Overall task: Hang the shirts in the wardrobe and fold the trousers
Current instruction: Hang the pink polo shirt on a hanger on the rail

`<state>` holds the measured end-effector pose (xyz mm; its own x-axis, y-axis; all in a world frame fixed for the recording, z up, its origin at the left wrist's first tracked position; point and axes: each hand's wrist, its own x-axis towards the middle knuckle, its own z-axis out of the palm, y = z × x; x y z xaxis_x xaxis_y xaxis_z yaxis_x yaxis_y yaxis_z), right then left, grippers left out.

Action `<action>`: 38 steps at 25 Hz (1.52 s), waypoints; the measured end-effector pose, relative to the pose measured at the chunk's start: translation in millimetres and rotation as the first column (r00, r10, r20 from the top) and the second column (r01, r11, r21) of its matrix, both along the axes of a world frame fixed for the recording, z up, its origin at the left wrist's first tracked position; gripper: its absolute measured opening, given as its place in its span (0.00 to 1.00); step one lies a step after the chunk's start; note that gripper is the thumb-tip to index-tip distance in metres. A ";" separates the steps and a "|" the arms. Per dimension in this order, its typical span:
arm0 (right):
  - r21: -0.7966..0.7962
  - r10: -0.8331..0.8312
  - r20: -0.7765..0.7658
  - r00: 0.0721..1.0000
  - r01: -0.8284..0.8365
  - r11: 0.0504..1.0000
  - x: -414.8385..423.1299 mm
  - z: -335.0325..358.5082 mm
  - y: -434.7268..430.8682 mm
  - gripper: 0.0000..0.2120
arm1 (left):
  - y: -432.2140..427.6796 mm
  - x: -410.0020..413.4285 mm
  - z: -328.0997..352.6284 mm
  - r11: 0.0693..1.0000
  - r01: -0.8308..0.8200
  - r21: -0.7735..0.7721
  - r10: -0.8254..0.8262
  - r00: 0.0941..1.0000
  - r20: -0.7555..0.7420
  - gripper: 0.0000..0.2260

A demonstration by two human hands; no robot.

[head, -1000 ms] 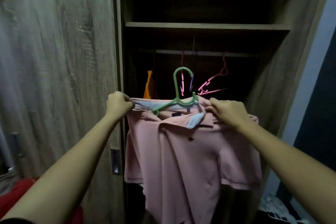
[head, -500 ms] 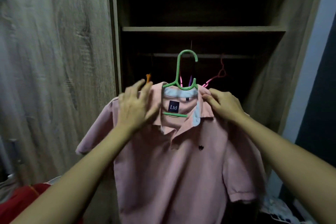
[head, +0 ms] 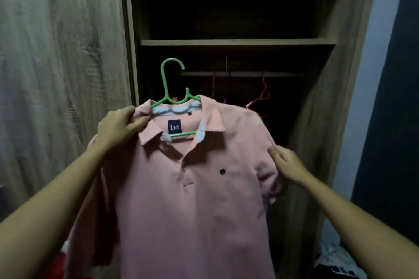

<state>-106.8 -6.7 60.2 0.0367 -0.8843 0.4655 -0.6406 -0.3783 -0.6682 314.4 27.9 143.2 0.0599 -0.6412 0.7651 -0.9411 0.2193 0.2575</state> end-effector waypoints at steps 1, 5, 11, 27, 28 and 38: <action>-0.030 0.000 0.045 0.999 0.001 1.000 -1.0 2.2 0.4 0.23 | -0.6 6.7 -4.1 1.000 -0.013 0.007 0.013 1.000 0.023 0.22; -0.055 -0.151 0.036 0.988 0.152 0.987 -21.0 36.9 -10.2 0.14 | 2.2 22.4 -24.7 1.000 0.017 0.024 -0.017 1.000 -0.003 0.23; -0.351 -0.158 -0.323 0.933 0.037 0.936 21.2 78.6 -0.7 0.29 | 3.4 2.2 -24.0 0.996 0.076 -0.046 -0.081 0.990 -0.112 0.21; -0.263 -0.149 -0.296 0.944 0.069 0.962 22.7 86.2 -14.7 0.17 | 1.9 43.7 -95.4 0.722 0.307 0.620 0.008 0.892 -0.451 0.09; -0.256 -0.153 -0.306 0.940 0.074 0.964 20.1 87.2 -15.9 0.18 | -0.3 48.4 -100.2 0.758 0.198 0.622 0.082 0.916 -0.393 0.09; -0.120 0.042 -0.295 0.955 -0.080 0.989 47.7 71.1 -29.8 0.21 | 36.9 -9.1 -1.5 0.570 0.603 0.559 -0.412 0.798 -0.441 0.18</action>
